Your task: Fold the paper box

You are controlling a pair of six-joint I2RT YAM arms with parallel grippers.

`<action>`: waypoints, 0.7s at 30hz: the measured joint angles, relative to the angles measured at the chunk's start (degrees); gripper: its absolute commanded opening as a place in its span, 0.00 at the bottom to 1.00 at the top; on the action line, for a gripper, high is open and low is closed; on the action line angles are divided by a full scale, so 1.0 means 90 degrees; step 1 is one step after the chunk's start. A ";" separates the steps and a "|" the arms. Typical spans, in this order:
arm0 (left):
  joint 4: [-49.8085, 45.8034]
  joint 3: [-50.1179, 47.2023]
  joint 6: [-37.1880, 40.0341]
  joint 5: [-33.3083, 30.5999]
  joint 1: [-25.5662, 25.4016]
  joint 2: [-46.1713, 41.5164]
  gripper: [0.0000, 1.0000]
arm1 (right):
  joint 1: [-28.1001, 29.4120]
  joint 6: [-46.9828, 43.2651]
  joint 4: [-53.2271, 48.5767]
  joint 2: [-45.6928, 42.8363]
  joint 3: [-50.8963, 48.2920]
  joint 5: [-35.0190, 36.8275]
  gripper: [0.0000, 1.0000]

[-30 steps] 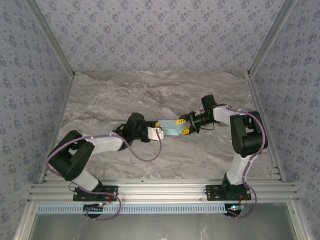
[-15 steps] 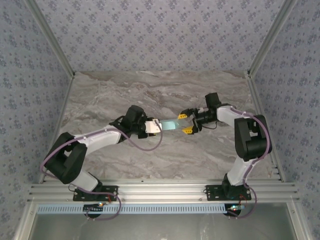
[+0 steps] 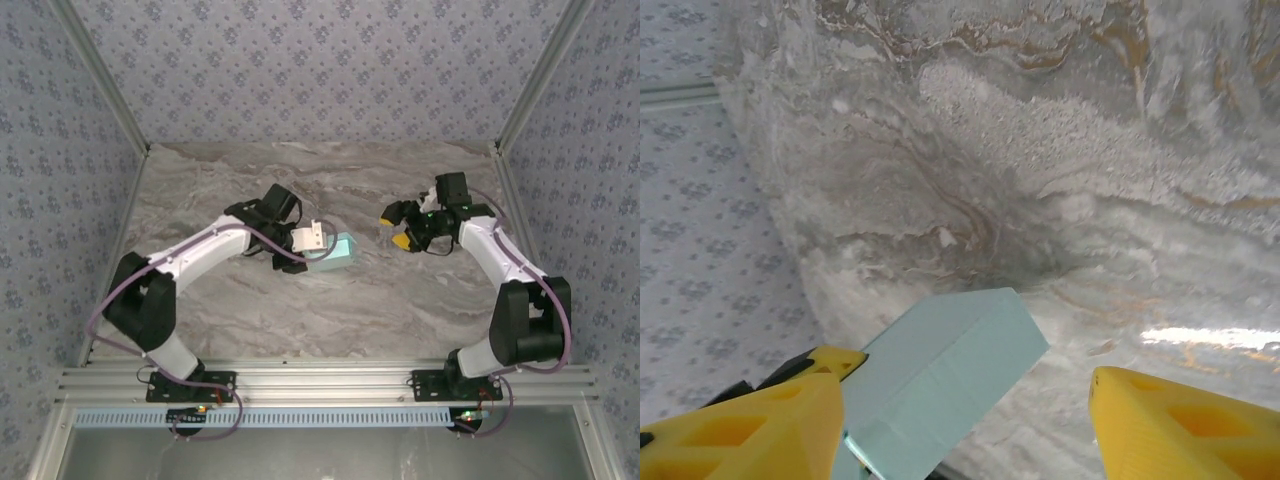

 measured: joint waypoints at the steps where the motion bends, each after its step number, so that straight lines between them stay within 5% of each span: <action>1: -0.0223 0.0155 -0.0017 0.0041 0.0019 0.0170 0.44 | 0.0034 -0.0134 0.0007 0.0000 -0.0002 0.0100 0.68; 5: -0.1001 0.0784 -0.0022 0.0141 0.0032 0.0782 0.45 | 0.0102 -0.0486 0.0112 0.0000 -0.0080 0.0318 0.67; 10: -0.1450 0.1207 -0.0044 0.0151 0.0066 0.1124 0.59 | 0.0197 -0.0835 0.0226 0.0000 -0.0206 0.0403 0.67; 21: -0.0576 0.0665 -0.0432 0.0559 0.0321 0.0704 0.65 | 0.0991 -0.1758 0.0274 -0.0124 -0.0236 0.0984 0.67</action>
